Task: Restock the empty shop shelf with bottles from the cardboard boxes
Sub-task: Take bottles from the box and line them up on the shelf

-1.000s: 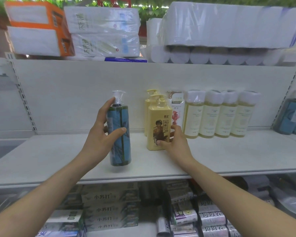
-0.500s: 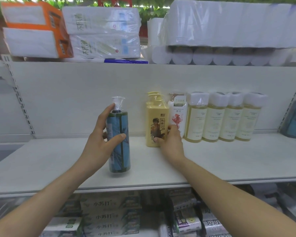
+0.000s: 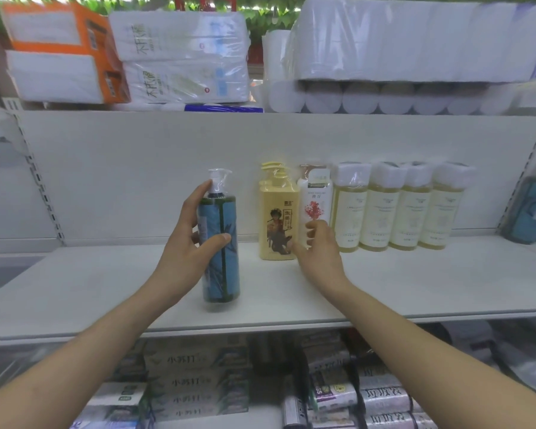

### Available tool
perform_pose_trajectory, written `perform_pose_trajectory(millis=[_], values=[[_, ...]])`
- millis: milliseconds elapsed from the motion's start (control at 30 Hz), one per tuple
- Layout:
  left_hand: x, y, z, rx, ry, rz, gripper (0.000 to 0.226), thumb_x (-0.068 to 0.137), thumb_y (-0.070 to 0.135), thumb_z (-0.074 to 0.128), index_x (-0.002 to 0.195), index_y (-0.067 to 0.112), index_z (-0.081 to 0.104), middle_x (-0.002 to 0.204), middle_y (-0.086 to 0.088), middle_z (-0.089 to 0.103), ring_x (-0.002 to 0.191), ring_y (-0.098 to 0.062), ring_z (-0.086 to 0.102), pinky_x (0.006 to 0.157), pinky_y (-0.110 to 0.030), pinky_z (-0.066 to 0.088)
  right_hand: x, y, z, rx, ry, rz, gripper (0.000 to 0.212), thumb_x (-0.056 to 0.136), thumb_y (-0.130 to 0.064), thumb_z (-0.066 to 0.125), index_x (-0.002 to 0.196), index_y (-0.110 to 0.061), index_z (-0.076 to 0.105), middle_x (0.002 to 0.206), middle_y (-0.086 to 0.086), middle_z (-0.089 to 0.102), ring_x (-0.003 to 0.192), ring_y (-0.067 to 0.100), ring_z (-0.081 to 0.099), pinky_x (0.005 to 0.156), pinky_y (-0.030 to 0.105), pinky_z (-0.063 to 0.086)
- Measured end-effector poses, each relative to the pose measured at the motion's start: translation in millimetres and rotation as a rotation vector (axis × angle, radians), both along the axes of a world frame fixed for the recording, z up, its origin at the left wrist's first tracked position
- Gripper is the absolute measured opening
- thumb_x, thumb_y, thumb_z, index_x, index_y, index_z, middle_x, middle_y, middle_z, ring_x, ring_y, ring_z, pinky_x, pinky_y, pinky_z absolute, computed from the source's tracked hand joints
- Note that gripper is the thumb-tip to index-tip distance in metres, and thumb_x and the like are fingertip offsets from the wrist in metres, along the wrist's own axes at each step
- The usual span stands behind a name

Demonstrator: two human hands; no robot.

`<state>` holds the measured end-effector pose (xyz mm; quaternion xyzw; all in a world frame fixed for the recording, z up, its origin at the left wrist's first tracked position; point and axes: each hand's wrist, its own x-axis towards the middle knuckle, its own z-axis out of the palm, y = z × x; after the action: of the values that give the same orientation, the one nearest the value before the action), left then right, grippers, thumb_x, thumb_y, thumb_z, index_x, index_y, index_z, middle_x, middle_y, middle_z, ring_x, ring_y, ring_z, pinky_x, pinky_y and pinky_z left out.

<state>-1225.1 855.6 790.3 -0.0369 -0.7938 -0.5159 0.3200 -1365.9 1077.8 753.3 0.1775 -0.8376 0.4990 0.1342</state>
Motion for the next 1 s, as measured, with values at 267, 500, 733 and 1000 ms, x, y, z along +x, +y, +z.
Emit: perform_pose_trajectory(millis=[267,500,733,1000], values=[[-19.8,94.3,29.2,-0.003,0.051,-0.071,0.088,0.102,0.010,0.067,0.151,0.072,0.027,0.161,0.005,0.047,0.127,-0.024,0.064,0.095,-0.045,0.063,37.1,73.4,30.2,-0.125,-0.221,0.570,0.053,0.095,-0.042,0.079,0.140,-0.037,0.052,0.125,-0.019,0.068,0.116,-0.003,0.066,0.089,0.016,0.056],[-44.3,222.4,49.3,-0.002,0.131,-0.227,0.090,0.088,0.017,0.069,0.155,0.065,0.032,0.152,0.000,0.057,0.123,-0.021,0.068,0.091,-0.039,0.065,27.9,169.4,31.0,-0.172,-0.277,0.646,0.059,0.085,-0.022,0.087,0.137,-0.023,0.060,0.127,-0.006,0.074,0.118,0.012,0.071,0.098,0.029,0.058],[-74.4,345.1,55.8,-0.159,0.030,-0.290,0.083,0.101,0.011,0.071,0.156,0.060,0.034,0.151,0.008,0.055,0.137,0.002,0.053,0.097,-0.016,0.054,-4.2,298.8,28.8,-0.166,-0.124,0.462,0.071,0.064,-0.046,0.096,0.122,-0.044,0.055,0.113,-0.030,0.069,0.105,-0.005,0.068,0.078,0.013,0.057],[-111.1,474.0,51.4,-0.179,0.036,-0.154,0.087,0.090,0.035,0.086,0.156,0.056,0.034,0.129,0.029,0.060,0.108,0.003,0.067,0.084,-0.013,0.057,-26.7,407.6,30.1,-0.083,0.037,0.161,0.076,0.057,-0.063,0.089,0.111,-0.048,0.038,0.106,-0.024,0.063,0.090,0.004,0.071,0.074,0.040,0.066]])
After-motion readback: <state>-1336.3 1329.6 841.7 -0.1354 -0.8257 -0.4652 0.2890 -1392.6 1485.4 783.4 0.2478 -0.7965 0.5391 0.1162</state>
